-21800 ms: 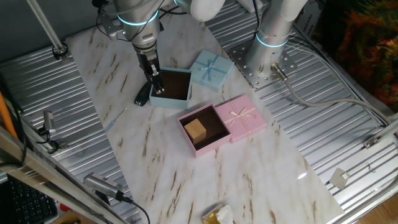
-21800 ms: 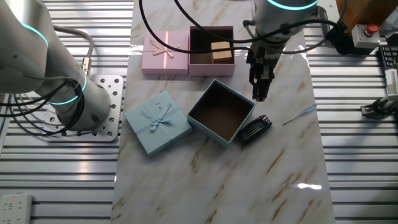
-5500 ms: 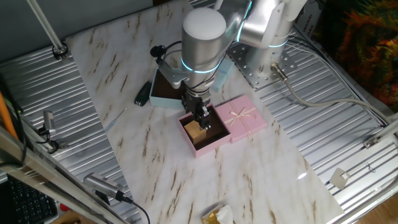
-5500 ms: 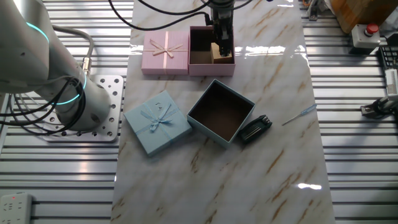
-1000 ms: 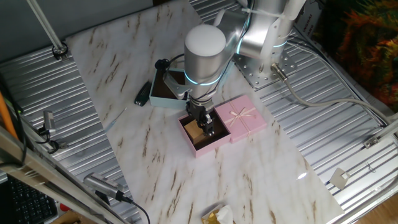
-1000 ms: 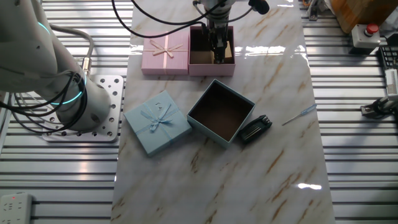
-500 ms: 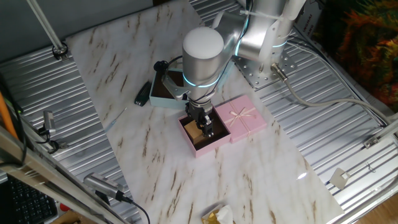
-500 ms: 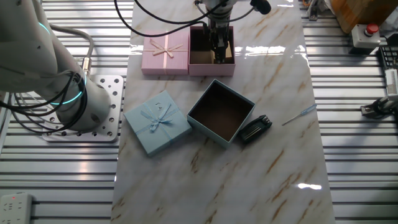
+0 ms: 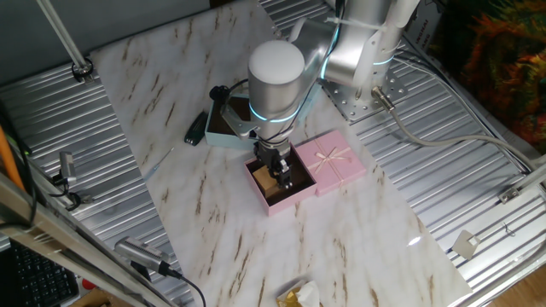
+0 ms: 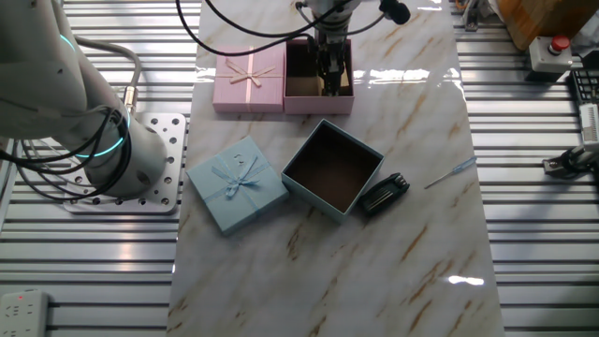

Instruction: Move an object from one box to another

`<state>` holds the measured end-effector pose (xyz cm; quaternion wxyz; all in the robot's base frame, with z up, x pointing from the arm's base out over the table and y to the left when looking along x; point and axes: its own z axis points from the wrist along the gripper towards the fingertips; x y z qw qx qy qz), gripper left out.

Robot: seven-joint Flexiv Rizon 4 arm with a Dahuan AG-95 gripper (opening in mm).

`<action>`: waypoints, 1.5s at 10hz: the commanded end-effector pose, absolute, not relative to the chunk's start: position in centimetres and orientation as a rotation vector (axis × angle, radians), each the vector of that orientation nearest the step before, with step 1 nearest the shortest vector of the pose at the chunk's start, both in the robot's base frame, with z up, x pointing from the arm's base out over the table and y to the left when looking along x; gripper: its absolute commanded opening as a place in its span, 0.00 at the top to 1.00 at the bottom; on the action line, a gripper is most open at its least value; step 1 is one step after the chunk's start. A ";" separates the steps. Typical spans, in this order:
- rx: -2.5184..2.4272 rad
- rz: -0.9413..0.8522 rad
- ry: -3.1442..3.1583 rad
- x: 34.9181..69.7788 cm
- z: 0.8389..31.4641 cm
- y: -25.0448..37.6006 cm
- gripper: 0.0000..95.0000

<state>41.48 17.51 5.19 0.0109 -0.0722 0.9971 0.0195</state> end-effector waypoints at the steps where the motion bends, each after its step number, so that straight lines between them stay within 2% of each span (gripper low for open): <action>1: -0.220 0.057 3.120 41.5 5.2 17.5 0.20; 11: -0.192 0.053 3.122 41.5 5.1 17.5 0.20; 12: -0.190 0.052 3.122 41.5 5.1 17.5 0.40; 15: -0.183 0.052 3.122 41.5 5.1 17.5 0.40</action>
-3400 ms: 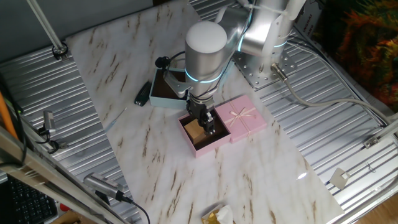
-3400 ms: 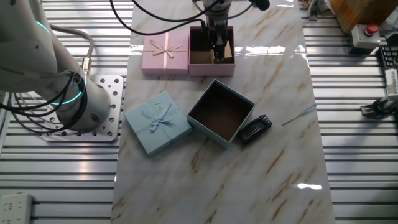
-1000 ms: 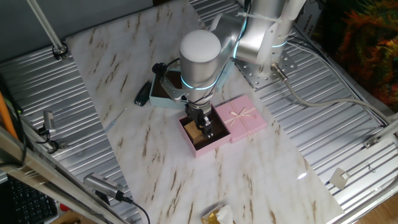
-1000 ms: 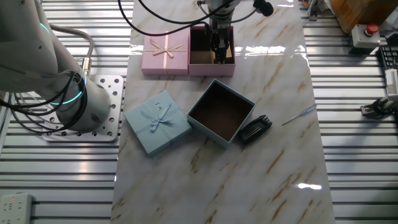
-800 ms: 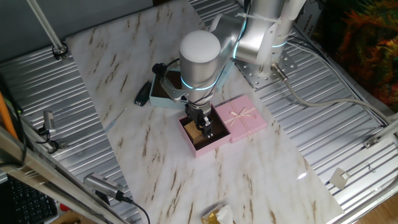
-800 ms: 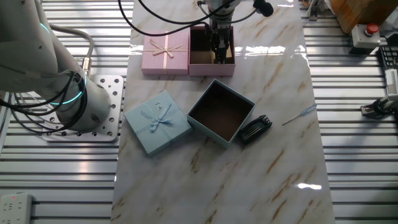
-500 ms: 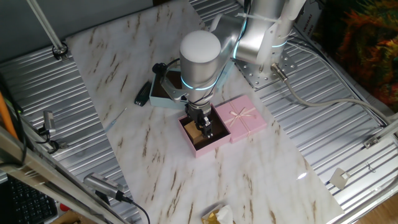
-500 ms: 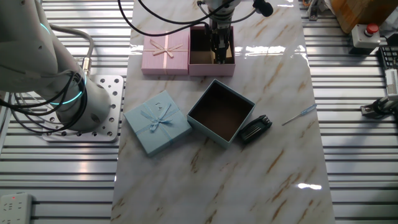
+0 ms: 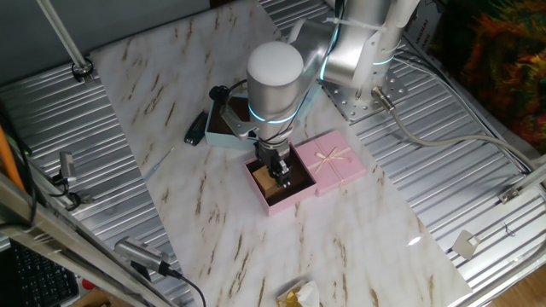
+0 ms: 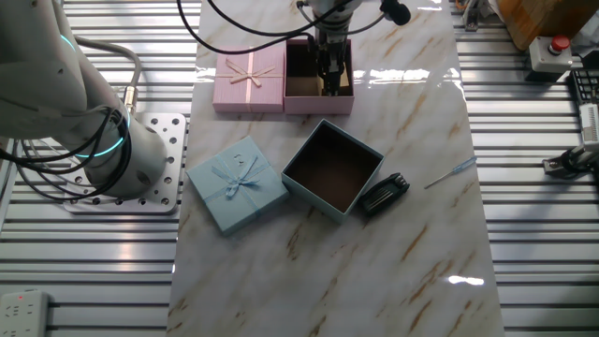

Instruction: Move an object from one box to another

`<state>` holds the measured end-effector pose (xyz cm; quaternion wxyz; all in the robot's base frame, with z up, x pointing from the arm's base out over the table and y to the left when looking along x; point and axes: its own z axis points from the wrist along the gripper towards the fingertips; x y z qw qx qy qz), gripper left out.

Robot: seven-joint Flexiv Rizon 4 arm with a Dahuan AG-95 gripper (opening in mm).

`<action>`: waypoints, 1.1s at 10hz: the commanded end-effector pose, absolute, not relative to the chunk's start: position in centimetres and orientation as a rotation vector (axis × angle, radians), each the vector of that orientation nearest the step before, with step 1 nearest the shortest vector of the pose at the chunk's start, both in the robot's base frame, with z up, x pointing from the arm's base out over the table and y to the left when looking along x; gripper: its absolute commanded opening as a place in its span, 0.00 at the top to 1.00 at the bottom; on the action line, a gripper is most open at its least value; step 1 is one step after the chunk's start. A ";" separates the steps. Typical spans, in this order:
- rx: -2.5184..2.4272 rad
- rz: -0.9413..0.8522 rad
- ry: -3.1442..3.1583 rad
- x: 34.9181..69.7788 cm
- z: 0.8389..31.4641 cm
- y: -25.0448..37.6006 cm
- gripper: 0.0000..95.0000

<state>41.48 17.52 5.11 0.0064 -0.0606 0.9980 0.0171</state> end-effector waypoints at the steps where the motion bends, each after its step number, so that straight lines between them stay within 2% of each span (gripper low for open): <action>1: -0.181 0.050 3.123 41.5 5.1 17.5 0.60; 3: -0.157 0.050 3.126 41.5 5.1 17.5 1.00; 11: -0.129 0.051 3.146 41.8 5.7 17.8 1.00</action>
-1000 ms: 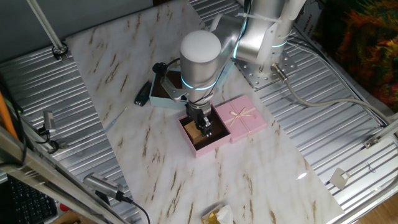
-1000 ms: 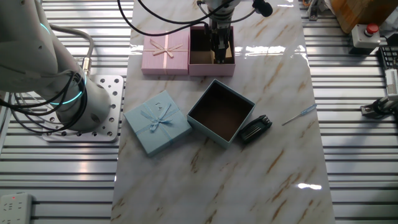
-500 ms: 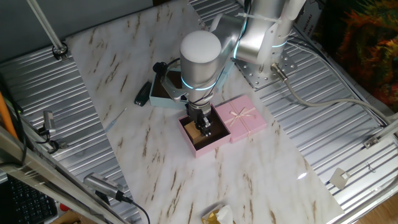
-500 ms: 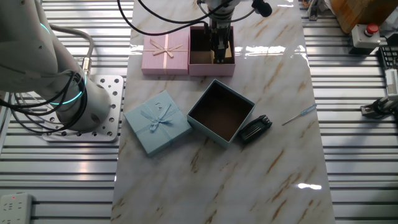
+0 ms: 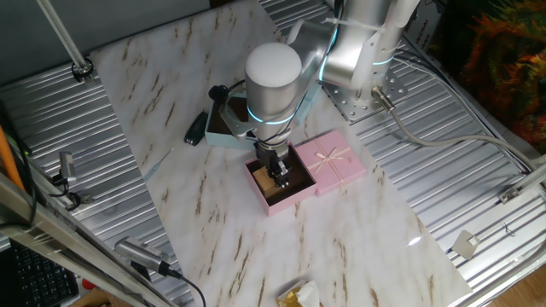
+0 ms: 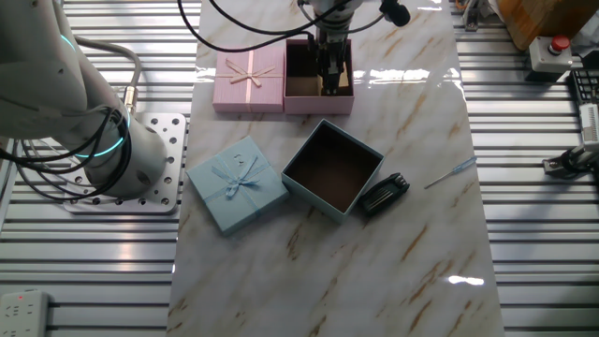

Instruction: Move an object from one box to another

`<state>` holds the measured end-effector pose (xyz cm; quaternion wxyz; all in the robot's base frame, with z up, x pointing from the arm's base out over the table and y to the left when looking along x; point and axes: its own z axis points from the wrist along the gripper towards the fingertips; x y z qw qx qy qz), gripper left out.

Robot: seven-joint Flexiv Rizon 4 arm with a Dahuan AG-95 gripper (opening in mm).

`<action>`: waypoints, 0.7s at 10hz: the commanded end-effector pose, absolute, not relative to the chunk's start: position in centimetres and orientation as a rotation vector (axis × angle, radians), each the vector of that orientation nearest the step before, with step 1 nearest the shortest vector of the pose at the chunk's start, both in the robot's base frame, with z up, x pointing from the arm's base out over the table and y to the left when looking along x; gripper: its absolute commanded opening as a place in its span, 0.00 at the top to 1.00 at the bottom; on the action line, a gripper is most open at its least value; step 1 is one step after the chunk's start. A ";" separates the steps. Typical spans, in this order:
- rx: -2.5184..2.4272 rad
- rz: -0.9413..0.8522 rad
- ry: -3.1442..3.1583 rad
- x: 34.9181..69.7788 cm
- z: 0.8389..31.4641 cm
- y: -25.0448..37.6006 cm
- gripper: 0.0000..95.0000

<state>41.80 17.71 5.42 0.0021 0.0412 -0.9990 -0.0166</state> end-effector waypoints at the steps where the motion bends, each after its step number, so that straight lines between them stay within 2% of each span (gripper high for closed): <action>1: 0.119 -0.051 -3.133 41.9 6.3 18.0 1.00; 5: 0.090 -0.049 -3.141 42.1 8.8 18.5 1.00; 7: 0.068 -0.054 -3.143 41.8 11.4 18.9 1.00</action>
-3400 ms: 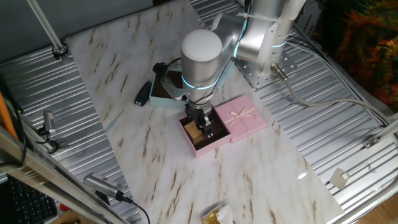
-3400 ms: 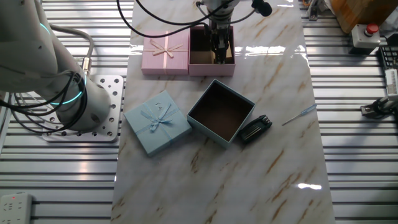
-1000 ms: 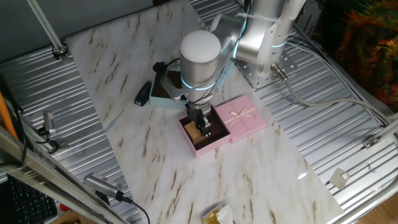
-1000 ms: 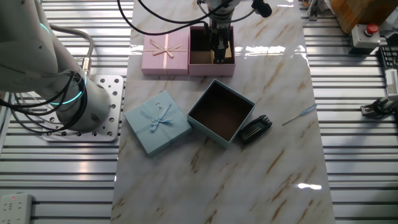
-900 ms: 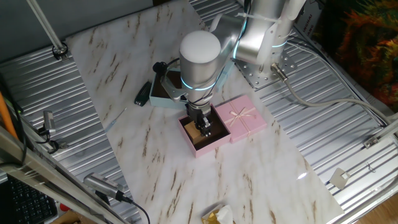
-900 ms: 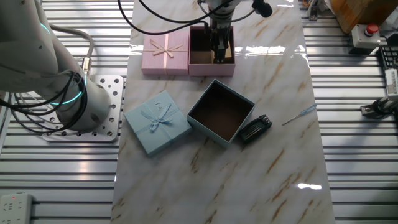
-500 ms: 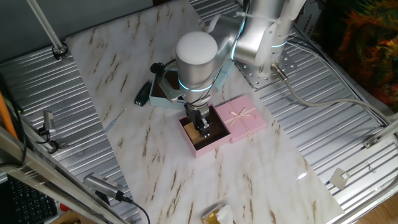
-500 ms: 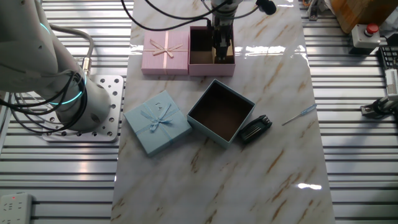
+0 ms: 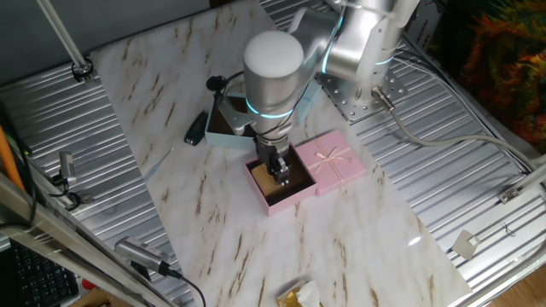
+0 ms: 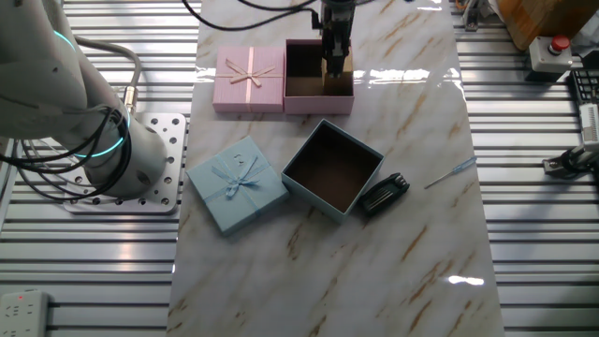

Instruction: Move an object from one box to another

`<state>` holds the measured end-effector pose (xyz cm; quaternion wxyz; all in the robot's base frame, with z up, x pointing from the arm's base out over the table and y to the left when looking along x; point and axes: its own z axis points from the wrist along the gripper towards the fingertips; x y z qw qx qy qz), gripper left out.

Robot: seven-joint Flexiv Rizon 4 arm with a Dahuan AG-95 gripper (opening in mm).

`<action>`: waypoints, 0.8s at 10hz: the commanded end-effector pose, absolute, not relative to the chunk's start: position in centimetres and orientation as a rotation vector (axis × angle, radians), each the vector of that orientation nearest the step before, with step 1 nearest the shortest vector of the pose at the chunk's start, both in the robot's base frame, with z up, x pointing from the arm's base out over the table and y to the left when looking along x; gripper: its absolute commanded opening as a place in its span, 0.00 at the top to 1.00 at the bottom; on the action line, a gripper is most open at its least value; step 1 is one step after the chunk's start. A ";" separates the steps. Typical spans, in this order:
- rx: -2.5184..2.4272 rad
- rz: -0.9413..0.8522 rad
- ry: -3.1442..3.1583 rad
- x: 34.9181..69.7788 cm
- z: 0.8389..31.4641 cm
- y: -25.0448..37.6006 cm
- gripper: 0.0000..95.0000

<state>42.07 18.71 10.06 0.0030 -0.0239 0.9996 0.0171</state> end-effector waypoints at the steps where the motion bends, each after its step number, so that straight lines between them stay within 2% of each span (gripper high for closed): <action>1: -0.062 0.055 3.141 41.6 12.4 19.1 1.00; 3: -0.031 0.067 3.146 40.8 15.0 19.5 1.00; 5: -0.006 0.059 3.144 40.7 16.4 18.5 1.00; 8: -0.012 0.064 3.137 41.0 18.8 10.9 1.00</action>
